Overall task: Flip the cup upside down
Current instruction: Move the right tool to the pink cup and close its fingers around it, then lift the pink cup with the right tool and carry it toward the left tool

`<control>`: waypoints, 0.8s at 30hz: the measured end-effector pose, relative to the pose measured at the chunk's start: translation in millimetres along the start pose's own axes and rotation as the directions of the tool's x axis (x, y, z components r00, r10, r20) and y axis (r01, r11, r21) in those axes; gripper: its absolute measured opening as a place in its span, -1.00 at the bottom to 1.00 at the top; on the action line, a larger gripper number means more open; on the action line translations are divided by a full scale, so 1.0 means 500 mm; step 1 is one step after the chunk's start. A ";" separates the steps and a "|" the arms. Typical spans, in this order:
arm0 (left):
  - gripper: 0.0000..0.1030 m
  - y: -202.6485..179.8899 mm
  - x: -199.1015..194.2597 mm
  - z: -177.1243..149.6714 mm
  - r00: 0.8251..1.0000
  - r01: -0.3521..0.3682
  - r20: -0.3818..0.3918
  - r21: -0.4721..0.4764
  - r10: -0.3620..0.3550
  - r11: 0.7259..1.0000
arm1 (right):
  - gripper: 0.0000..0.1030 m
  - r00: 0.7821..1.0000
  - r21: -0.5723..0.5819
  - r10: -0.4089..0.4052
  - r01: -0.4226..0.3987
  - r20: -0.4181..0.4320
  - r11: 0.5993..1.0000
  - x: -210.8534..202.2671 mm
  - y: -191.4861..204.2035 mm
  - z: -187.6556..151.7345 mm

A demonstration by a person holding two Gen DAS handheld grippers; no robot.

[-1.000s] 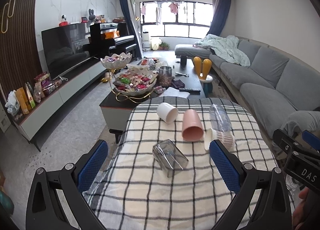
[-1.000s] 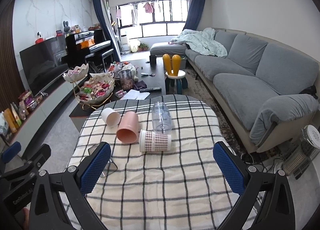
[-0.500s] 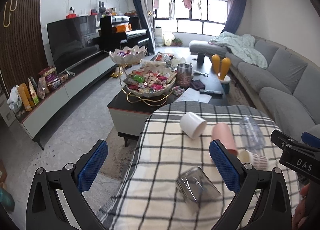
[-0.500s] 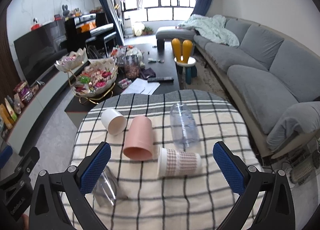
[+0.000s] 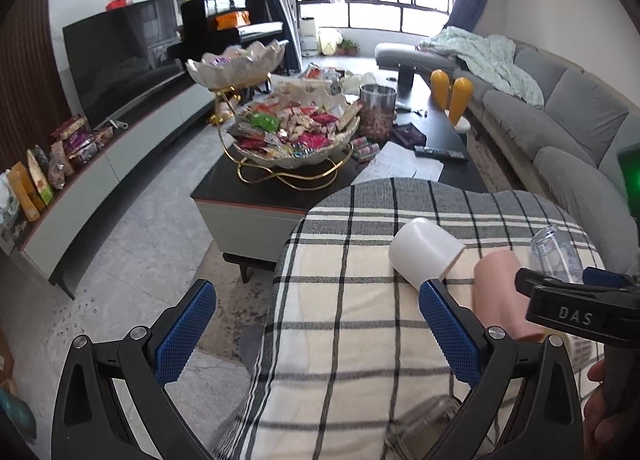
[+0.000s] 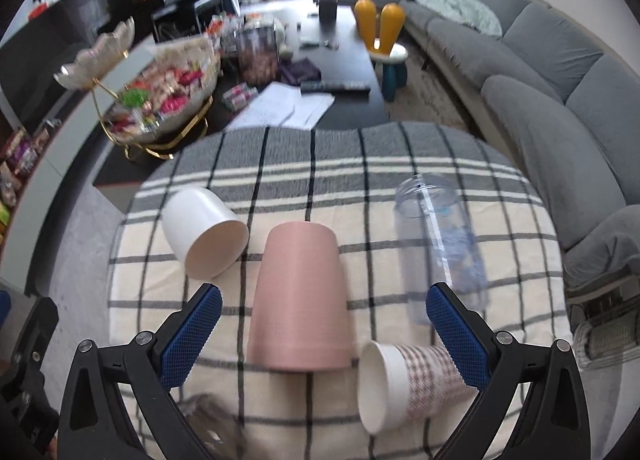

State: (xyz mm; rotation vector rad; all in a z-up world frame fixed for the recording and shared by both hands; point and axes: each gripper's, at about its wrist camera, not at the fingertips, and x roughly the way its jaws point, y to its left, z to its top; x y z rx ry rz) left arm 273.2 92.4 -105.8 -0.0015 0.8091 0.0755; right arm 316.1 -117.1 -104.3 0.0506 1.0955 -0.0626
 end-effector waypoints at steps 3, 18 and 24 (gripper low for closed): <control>1.00 0.002 0.033 0.002 1.000 0.014 -0.017 -0.006 -0.014 1.000 | 0.99 0.999 -0.011 -0.018 0.017 -0.041 1.000 0.039 0.007 0.017; 1.00 0.013 0.082 -0.005 0.998 0.044 -0.041 -0.043 -0.046 0.998 | 0.71 0.968 0.020 0.003 0.002 -0.250 1.000 0.180 0.008 0.016; 1.00 0.014 0.067 -0.003 0.999 0.039 -0.028 -0.037 -0.040 0.999 | 0.36 0.967 0.043 0.059 -0.050 -0.248 0.998 0.175 0.007 0.009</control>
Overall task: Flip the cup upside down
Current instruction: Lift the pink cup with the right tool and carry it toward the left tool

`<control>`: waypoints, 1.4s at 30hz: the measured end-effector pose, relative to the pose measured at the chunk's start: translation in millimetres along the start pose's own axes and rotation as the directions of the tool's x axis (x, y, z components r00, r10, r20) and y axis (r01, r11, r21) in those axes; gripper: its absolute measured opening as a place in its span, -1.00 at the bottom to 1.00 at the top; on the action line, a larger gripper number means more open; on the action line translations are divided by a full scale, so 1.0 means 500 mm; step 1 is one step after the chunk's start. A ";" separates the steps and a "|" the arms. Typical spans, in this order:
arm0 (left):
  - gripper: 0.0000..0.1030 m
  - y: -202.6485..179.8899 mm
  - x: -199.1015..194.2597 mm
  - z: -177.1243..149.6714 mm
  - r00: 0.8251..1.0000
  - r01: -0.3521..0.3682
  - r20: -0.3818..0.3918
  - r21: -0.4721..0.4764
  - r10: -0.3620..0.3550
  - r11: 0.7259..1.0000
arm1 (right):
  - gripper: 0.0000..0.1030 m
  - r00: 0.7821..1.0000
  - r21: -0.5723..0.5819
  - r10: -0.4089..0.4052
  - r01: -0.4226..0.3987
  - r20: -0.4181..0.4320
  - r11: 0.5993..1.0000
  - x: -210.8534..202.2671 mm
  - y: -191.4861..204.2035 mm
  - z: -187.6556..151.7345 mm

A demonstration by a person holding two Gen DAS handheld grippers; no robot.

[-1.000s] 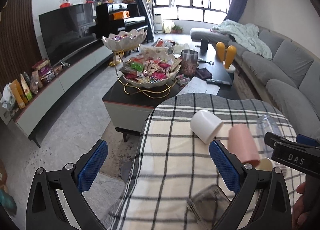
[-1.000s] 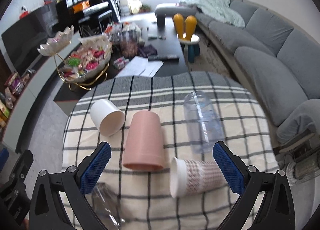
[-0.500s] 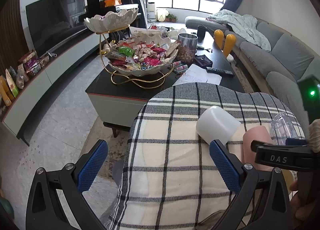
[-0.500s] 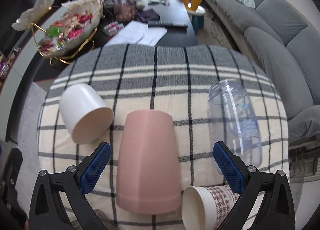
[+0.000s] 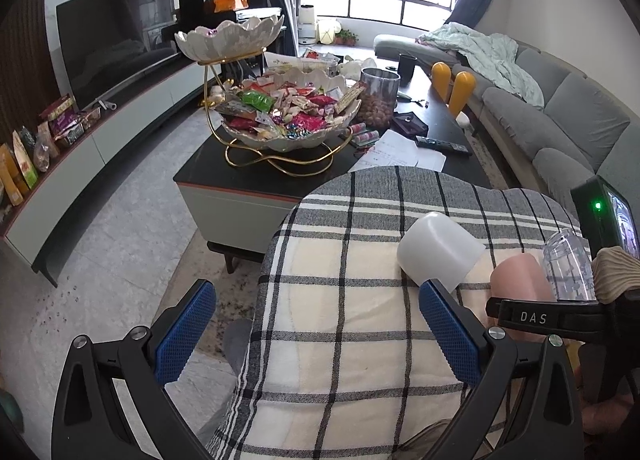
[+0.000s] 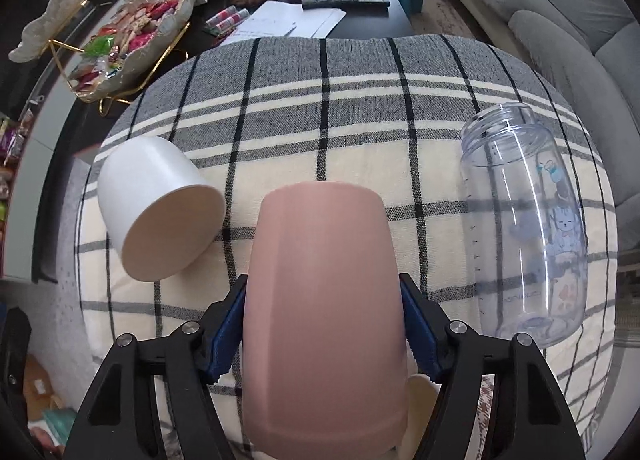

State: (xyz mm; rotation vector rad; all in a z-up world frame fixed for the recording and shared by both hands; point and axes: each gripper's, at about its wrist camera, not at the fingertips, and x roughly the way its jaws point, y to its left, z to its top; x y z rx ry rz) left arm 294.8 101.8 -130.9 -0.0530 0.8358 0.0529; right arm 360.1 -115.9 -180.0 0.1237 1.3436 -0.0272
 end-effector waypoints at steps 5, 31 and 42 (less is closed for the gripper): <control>1.00 -0.005 -0.037 0.001 1.000 0.001 0.019 0.005 -0.001 1.000 | 0.36 0.997 -0.003 0.028 -0.028 0.074 1.000 -0.058 -0.004 -0.006; 1.00 -0.041 -0.381 -0.265 0.997 -0.006 0.072 0.084 0.000 0.996 | 0.36 0.973 0.000 0.217 -0.217 0.085 0.976 -0.190 -0.086 -0.475; 1.00 -0.024 -0.374 -0.342 0.997 0.065 0.037 0.081 -0.068 0.995 | 0.36 0.968 -0.049 0.188 -0.183 0.166 0.982 -0.145 -0.057 -0.536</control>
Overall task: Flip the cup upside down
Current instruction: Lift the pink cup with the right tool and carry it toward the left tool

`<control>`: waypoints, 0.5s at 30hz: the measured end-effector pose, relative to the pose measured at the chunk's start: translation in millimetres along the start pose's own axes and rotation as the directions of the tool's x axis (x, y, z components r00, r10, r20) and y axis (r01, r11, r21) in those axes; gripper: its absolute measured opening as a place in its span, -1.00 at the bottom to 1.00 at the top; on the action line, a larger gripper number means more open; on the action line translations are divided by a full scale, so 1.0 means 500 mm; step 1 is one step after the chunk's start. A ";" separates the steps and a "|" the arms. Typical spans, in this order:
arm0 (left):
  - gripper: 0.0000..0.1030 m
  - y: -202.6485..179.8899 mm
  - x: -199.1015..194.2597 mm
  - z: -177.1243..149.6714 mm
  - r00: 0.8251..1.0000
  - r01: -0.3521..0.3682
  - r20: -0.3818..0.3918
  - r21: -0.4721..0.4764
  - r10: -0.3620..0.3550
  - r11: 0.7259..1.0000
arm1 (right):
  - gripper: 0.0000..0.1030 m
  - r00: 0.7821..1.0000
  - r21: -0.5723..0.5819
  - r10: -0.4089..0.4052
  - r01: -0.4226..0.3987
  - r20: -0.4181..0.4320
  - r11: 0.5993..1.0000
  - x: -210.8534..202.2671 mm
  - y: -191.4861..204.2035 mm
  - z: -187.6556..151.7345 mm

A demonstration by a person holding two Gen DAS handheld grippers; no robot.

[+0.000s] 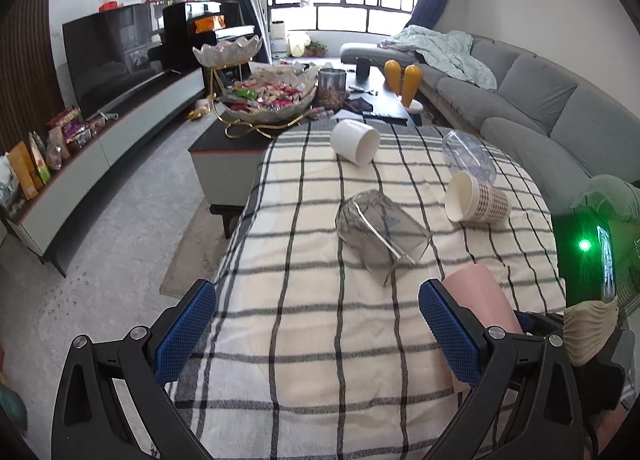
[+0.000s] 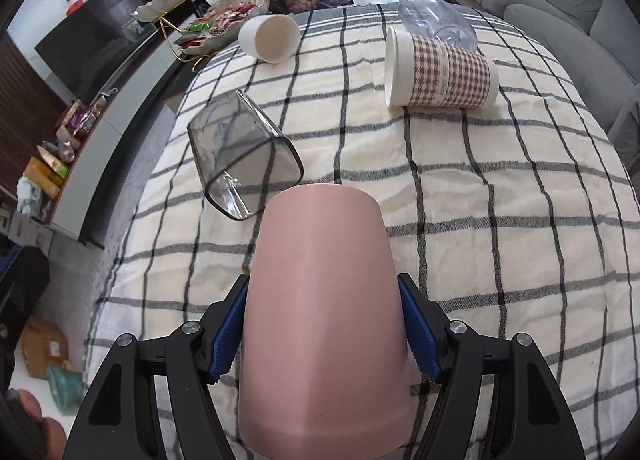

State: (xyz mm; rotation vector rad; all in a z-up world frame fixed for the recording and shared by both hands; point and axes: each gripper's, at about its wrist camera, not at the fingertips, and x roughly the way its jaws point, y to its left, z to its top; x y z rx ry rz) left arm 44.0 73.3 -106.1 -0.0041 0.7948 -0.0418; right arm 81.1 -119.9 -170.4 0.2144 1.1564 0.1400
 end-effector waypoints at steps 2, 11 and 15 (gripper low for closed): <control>1.00 0.003 0.006 -0.007 1.000 0.003 -0.011 -0.009 -0.003 1.000 | 0.36 1.000 0.005 0.004 -0.004 -0.009 1.000 0.009 -0.001 -0.002; 1.00 0.005 -0.001 -0.003 1.000 0.012 -0.028 -0.021 -0.012 1.000 | 0.59 0.999 -0.008 0.037 -0.037 0.022 0.999 -0.016 0.008 0.000; 1.00 -0.012 -0.017 0.012 0.998 0.032 -0.051 -0.024 -0.033 0.999 | 0.59 0.997 -0.002 0.038 -0.038 0.073 0.999 -0.078 -0.005 0.008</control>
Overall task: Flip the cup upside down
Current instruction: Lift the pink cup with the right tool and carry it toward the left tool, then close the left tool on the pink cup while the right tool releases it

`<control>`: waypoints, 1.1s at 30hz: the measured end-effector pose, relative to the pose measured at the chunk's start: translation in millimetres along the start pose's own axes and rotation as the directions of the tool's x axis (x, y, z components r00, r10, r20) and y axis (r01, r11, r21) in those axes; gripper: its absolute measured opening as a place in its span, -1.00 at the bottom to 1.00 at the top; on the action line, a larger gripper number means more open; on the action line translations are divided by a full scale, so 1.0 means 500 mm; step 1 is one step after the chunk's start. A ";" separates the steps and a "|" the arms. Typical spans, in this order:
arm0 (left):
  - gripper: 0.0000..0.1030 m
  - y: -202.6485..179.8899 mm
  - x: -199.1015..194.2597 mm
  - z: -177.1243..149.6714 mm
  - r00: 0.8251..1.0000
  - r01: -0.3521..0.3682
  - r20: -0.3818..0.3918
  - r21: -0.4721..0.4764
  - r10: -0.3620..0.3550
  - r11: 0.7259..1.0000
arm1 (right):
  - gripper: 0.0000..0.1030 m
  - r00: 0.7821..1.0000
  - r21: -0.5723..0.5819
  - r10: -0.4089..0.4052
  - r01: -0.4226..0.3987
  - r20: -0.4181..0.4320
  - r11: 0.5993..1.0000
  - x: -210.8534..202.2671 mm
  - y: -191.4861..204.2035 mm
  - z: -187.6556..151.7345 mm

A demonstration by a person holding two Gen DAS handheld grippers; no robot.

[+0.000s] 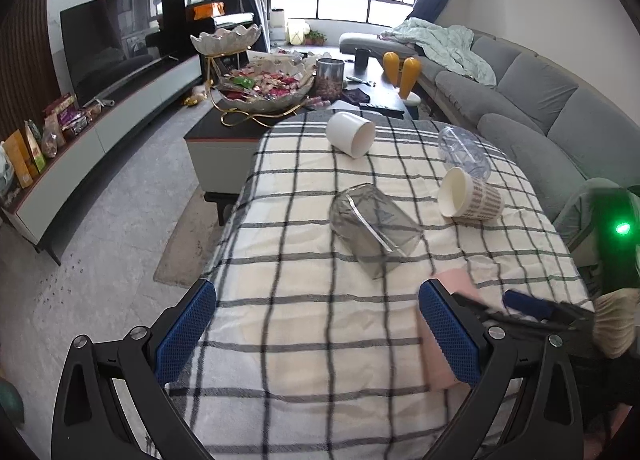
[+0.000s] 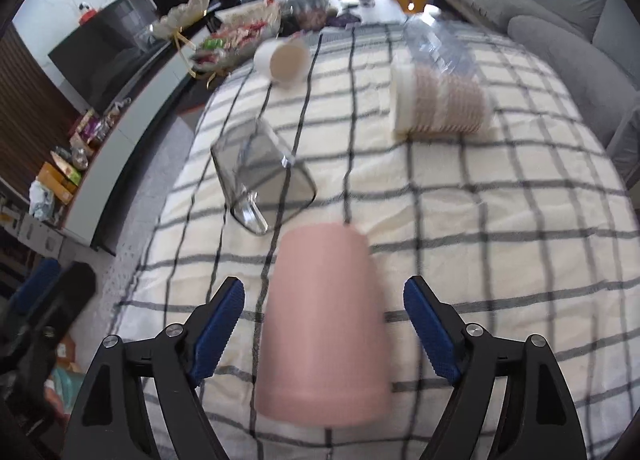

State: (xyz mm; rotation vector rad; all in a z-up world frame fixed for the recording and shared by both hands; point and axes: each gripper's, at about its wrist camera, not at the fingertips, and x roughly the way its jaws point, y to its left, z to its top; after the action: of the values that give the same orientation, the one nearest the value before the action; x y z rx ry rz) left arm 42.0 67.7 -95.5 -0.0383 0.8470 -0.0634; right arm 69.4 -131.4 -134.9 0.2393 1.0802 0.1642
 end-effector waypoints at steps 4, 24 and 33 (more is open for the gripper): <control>1.00 -0.053 0.008 0.018 0.989 0.067 -0.134 -0.011 -0.068 0.998 | 0.71 0.994 0.043 -0.091 0.088 0.066 0.995 -0.091 -0.046 0.017; 0.96 -0.288 0.254 0.038 0.556 0.044 -0.831 0.000 -0.024 0.999 | 0.94 0.964 0.268 -0.247 0.264 -0.099 0.927 -0.246 -0.260 0.093; 0.94 -0.293 0.343 0.018 0.437 0.003 -0.899 0.013 0.011 1.000 | 0.94 0.977 0.303 -0.168 0.201 -0.134 0.931 -0.170 -0.288 0.145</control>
State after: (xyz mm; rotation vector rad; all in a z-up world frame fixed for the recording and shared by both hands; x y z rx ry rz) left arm 156.3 -90.6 -209.0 0.0170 1.9640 -0.0860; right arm 96.7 -299.3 -69.2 0.4181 1.2272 -0.1701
